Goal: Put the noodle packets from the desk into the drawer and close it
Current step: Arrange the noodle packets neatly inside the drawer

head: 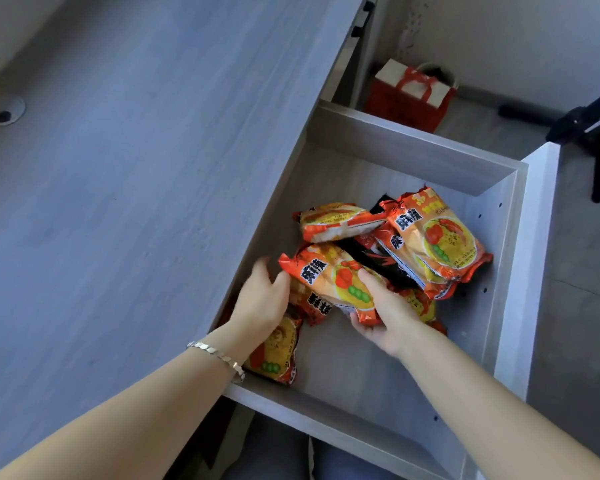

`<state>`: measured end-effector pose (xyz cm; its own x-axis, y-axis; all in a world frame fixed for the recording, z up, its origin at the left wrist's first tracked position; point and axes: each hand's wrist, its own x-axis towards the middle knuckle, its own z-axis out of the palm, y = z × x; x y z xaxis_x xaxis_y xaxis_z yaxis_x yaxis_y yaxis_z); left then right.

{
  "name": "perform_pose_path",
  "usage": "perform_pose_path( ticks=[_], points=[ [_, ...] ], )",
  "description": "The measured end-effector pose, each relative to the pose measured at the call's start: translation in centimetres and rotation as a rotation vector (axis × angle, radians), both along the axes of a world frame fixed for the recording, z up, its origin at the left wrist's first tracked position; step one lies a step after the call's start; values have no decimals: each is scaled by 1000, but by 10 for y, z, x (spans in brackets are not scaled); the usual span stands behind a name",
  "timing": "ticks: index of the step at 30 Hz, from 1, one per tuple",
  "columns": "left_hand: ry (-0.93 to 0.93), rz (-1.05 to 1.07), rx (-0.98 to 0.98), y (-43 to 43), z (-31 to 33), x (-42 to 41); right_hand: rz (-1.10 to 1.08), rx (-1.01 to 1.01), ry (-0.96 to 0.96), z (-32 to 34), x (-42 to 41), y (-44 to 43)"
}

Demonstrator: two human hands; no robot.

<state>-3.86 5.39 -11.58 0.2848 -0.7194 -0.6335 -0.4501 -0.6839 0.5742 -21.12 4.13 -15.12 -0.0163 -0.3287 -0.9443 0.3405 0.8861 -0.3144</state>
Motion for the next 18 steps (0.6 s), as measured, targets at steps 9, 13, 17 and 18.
perform_pose_path(
  ticks=[9, 13, 17, 18],
  points=[
    [-84, -128, -154, 16, 13, 10, 312, -163, 135, -15, 26, 49],
    [-262, -494, -33, 18, -1, 17, 530, -267, 94, -23, 58, 68],
    [-363, -782, 171, 22, -19, 21, 851, -414, 173, -31, 84, 72],
    [-385, -838, 240, 23, -22, 22, 875, -402, 202, -32, 84, 70]
  ],
)
